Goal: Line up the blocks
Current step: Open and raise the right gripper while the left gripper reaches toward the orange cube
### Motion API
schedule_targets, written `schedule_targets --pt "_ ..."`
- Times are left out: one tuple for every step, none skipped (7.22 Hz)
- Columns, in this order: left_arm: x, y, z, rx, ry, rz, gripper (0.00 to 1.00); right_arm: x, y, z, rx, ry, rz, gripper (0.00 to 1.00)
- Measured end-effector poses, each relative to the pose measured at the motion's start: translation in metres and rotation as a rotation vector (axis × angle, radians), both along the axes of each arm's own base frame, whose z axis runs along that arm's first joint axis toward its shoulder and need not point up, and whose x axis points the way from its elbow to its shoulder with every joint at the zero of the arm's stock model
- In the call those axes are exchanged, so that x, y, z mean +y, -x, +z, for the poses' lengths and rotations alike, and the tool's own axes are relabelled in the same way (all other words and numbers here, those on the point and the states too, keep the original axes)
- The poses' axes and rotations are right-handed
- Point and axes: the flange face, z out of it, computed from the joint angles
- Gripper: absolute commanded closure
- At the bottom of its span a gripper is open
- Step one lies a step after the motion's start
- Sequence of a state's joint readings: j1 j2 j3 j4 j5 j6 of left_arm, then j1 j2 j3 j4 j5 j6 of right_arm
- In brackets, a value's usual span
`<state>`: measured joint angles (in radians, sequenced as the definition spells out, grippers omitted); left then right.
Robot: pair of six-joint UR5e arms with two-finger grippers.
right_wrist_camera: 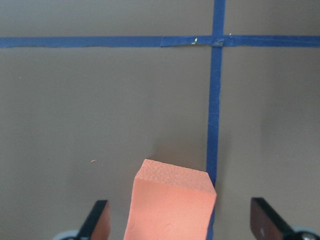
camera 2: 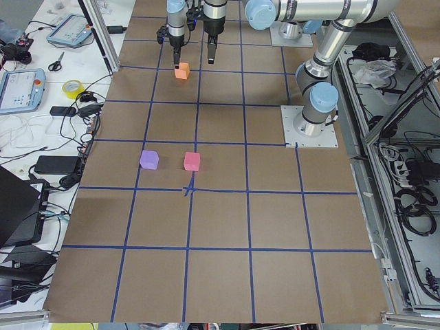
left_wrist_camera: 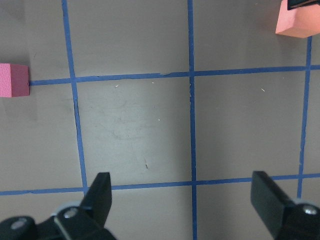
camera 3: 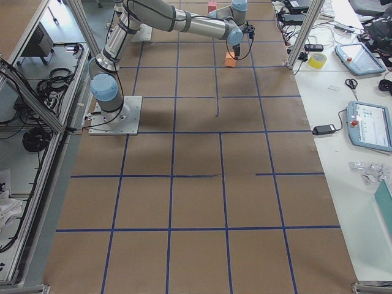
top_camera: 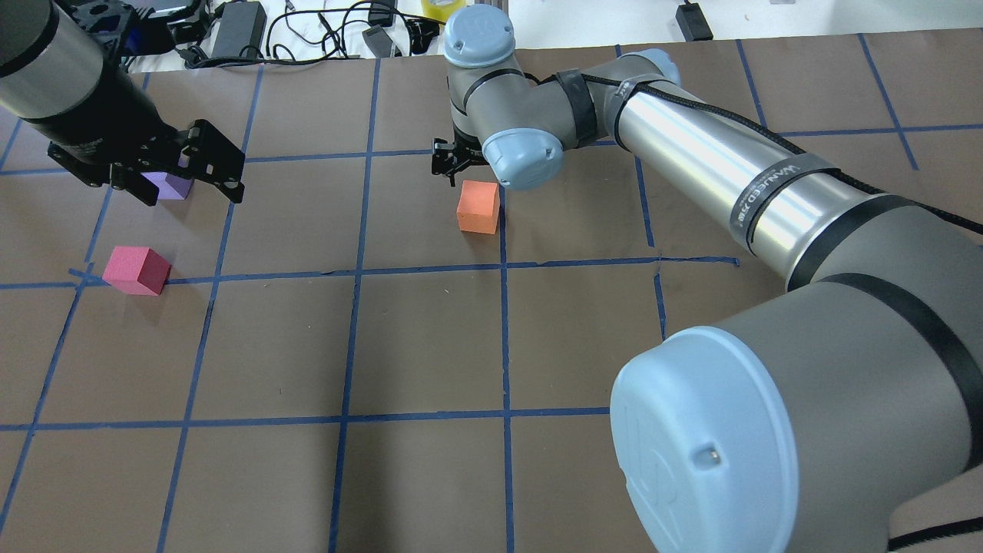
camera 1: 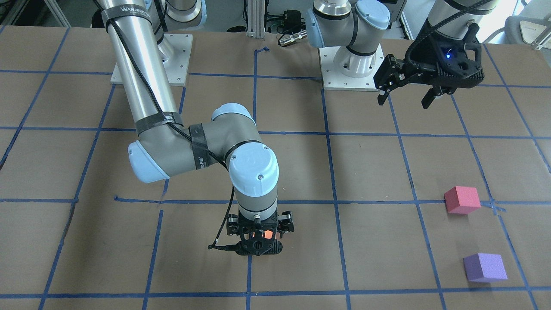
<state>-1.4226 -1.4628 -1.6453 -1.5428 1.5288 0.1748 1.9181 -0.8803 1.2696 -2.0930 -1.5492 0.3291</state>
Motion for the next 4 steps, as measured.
schedule_targets --pt "-0.002 0.0 -0.001 0.007 -0.001 0.007 0.0 -0.005 0.025 0.033 0.001 0.019 0.007 0.0" --pt "-0.008 0.004 -0.003 0.012 0.003 0.032 0.0 -0.005 0.055 0.067 0.011 0.014 0.025 0.0" --pt "-0.016 0.014 -0.007 0.017 0.019 0.056 0.0 0.001 0.089 0.101 0.025 -0.004 0.051 0.0" --pt "-0.03 0.031 -0.014 0.029 0.053 0.072 0.0 0.012 0.116 0.131 0.034 -0.028 0.077 0.0"
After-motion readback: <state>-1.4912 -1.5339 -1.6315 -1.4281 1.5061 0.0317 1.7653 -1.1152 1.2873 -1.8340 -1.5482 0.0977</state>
